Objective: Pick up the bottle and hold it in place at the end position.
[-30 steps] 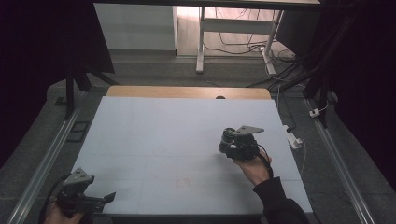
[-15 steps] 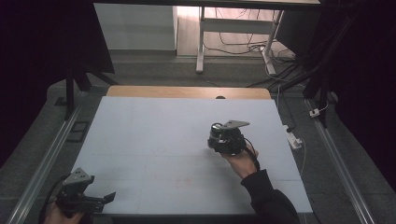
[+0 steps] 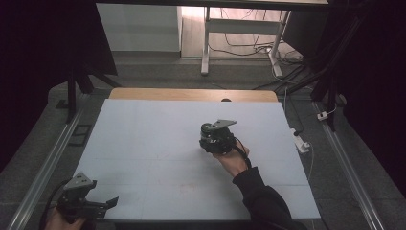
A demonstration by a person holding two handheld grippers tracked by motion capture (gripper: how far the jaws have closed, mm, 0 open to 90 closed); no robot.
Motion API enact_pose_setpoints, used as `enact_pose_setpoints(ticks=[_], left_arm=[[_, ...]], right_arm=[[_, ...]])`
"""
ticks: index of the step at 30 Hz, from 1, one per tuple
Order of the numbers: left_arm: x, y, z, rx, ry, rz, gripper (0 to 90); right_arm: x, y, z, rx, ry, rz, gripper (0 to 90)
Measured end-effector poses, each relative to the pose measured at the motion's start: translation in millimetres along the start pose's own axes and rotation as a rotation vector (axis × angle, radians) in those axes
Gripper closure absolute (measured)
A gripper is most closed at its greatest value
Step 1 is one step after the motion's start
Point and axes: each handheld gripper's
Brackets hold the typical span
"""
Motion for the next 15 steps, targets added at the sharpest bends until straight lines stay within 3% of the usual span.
enact_pose_setpoints(ticks=[15], left_arm=[[-0.2,-0.4,0.2,-0.001,0.004,0.004,0.0]], right_arm=[[32.5,-10.7,-11.4,-0.006,-0.015,-0.02,52.4]])
Point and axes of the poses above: each handheld gripper's, and its own axes: x roughly forward along the jaws, z roughly out of its underside, y roughly to its right, and after that the axes turned 2 degrees about x, right-handed
